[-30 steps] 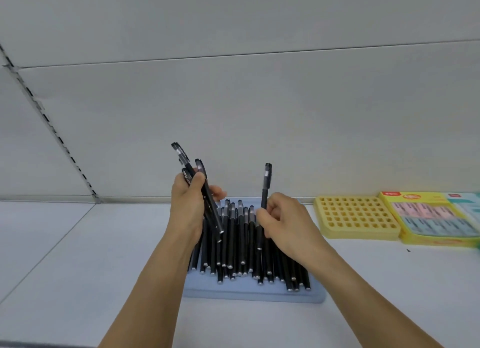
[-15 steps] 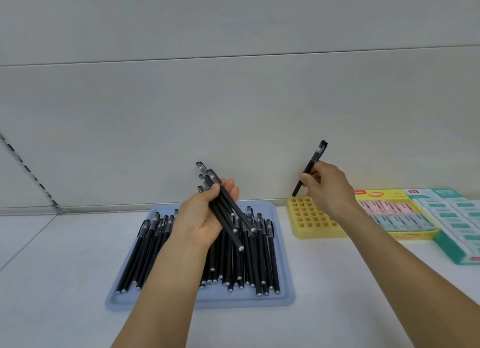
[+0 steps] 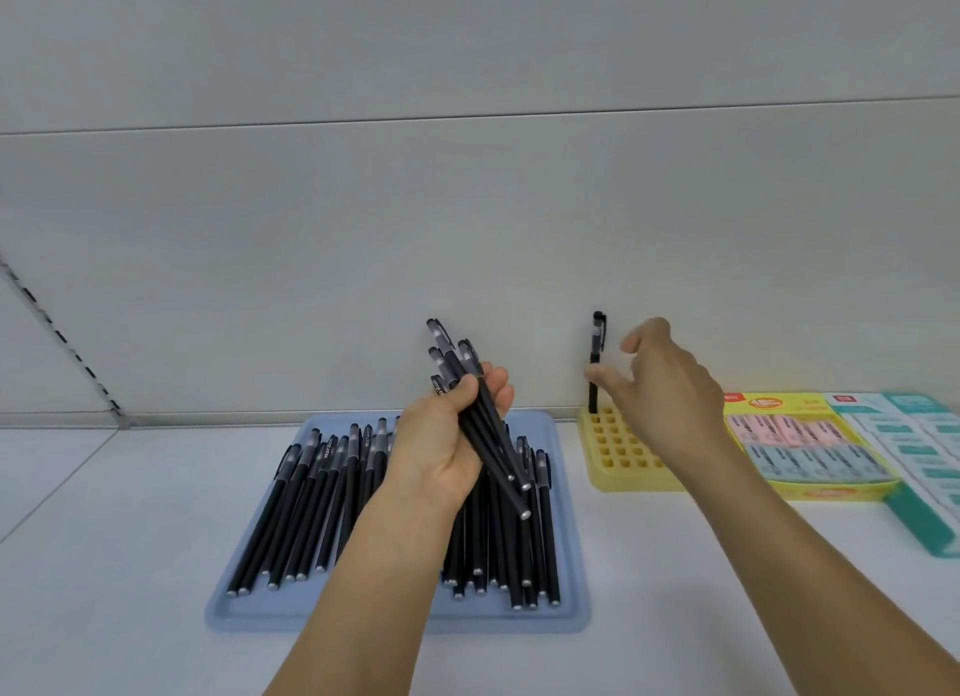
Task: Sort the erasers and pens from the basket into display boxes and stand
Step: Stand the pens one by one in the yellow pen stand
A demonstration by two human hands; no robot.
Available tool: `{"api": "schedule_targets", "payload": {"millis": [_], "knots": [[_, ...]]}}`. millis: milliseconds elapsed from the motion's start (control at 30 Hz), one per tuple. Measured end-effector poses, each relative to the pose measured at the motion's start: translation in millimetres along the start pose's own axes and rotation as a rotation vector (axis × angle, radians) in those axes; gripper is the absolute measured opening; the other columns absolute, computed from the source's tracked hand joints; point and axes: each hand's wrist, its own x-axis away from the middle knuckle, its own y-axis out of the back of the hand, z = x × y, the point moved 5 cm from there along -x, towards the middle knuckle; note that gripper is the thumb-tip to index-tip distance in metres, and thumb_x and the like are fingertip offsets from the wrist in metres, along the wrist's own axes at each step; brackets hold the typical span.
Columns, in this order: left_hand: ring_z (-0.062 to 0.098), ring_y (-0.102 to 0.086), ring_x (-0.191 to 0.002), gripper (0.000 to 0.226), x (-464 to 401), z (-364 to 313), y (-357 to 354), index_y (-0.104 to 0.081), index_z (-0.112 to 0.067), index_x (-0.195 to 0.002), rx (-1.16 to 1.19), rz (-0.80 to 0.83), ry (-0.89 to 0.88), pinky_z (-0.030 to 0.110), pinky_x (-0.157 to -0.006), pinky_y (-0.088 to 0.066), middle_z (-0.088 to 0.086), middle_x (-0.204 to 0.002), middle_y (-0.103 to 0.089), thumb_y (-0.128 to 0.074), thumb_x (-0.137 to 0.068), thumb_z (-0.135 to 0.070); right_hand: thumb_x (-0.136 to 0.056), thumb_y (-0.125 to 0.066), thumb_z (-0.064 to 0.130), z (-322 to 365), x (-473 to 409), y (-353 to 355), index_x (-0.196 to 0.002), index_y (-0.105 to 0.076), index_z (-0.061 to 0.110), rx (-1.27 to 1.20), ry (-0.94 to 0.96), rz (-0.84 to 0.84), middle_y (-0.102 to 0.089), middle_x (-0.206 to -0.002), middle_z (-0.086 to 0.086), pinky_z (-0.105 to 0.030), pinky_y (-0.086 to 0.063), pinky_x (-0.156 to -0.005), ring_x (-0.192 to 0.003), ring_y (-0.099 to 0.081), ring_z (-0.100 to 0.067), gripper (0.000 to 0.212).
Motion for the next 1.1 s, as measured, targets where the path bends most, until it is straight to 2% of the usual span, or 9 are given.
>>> {"api": "schedule_targets", "payload": {"millis": [200,300,400,467,600,833,967,1033,1100], "knots": [[0.026,-0.068,-0.091,0.018,-3.4,21.5,-17.7,-0.062,0.001,-0.105,-0.095,0.082,-0.034,0.045,-0.088,-0.055,0.015,-0.095,-0.073,-0.046,-0.099,-0.003,-0.081,-0.075,0.029,38.7,29.6,-26.7,-0.070,-0.067,0.009,-0.538,0.139,0.355,-0.052,-0.055,0.010,-0.020,-0.037,-0.055,-0.050,-0.044,0.000,0.024],[0.027,-0.069,-0.097,0.017,-2.8,25.0,-17.8,-0.059,-0.002,-0.109,-0.041,0.080,-0.052,0.043,-0.089,-0.054,0.016,-0.106,-0.071,-0.044,-0.100,-0.002,-0.086,-0.070,0.021,28.0,21.4,-17.7,-0.072,-0.066,0.009,-0.579,0.127,0.295,-0.053,-0.054,0.006,-0.020,-0.039,-0.052,-0.046,-0.045,-0.004,0.019],[0.028,-0.069,-0.100,0.016,-4.6,25.6,-11.2,-0.057,-0.006,-0.109,-0.006,0.058,-0.027,0.043,-0.086,-0.054,0.014,-0.109,-0.072,-0.043,-0.101,-0.004,-0.089,-0.065,0.012,-1.6,5.3,6.3,-0.080,-0.063,0.016,-0.706,0.014,0.026,-0.062,-0.062,0.000,-0.028,-0.050,-0.052,-0.049,-0.059,-0.010,0.010],[0.028,-0.070,-0.098,0.017,-3.8,26.1,-7.3,-0.056,-0.006,-0.112,0.013,0.050,-0.004,0.045,-0.082,-0.055,0.014,-0.109,-0.072,-0.043,-0.101,-0.006,-0.089,-0.065,0.011,-24.6,-4.9,18.5,-0.087,-0.063,0.017,-0.674,-0.039,-0.113,-0.067,-0.073,-0.005,-0.033,-0.056,-0.061,-0.060,-0.066,-0.014,0.006],[0.030,-0.069,-0.097,0.018,-3.5,28.3,-6.4,-0.053,-0.004,-0.115,0.042,0.046,0.020,0.045,-0.082,-0.055,0.017,-0.109,-0.071,-0.040,-0.103,-0.006,-0.090,-0.064,0.012,-46.6,-16.6,6.1,-0.087,-0.064,0.009,-0.538,-0.068,-0.068,-0.070,-0.079,-0.006,-0.042,-0.059,-0.076,-0.069,-0.070,-0.014,0.004],[0.029,-0.070,-0.096,0.019,-4.9,26.7,-7.8,-0.053,-0.005,-0.115,0.048,0.056,0.009,0.043,-0.080,-0.055,0.017,-0.107,-0.072,-0.039,-0.103,-0.006,-0.090,-0.063,0.016,-45.1,-20.1,-18.8,-0.075,-0.056,0.019,-0.349,0.021,0.003,-0.069,-0.076,-0.002,-0.041,-0.056,-0.074,-0.072,-0.068,-0.017,0.017],[0.029,-0.069,-0.100,0.020,-2.0,26.2,-9.8,-0.053,-0.004,-0.116,0.028,0.072,-0.002,0.043,-0.085,-0.054,0.017,-0.108,-0.071,-0.038,-0.103,-0.006,-0.090,-0.064,0.024,-44.5,-15.8,-25.6,-0.093,-0.061,0.022,-0.231,0.011,0.064,-0.067,-0.089,0.004,-0.036,-0.053,-0.078,-0.086,-0.065,-0.017,0.005],[0.028,-0.068,-0.103,0.020,-0.5,26.5,-11.2,-0.053,-0.004,-0.115,0.007,0.085,-0.012,0.043,-0.091,-0.053,0.016,-0.110,-0.071,-0.038,-0.104,-0.006,-0.089,-0.066,0.033,-45.2,-6.8,-16.2,-0.110,-0.057,0.020,-0.169,-0.034,-0.035,-0.059,-0.095,0.007,-0.032,-0.047,-0.073,-0.088,-0.058,-0.015,0.026],[0.027,-0.068,-0.105,0.019,0.2,27.7,-15.4,-0.053,-0.004,-0.114,-0.022,0.110,-0.026,0.045,-0.095,-0.051,0.015,-0.109,-0.072,-0.038,-0.104,-0.007,-0.088,-0.065,0.034,-28.8,9.8,-1.3,-0.102,-0.059,0.022,-0.273,0.033,-0.190,-0.059,-0.088,0.009,-0.032,-0.044,-0.068,-0.081,-0.057,-0.014,0.020]]}}
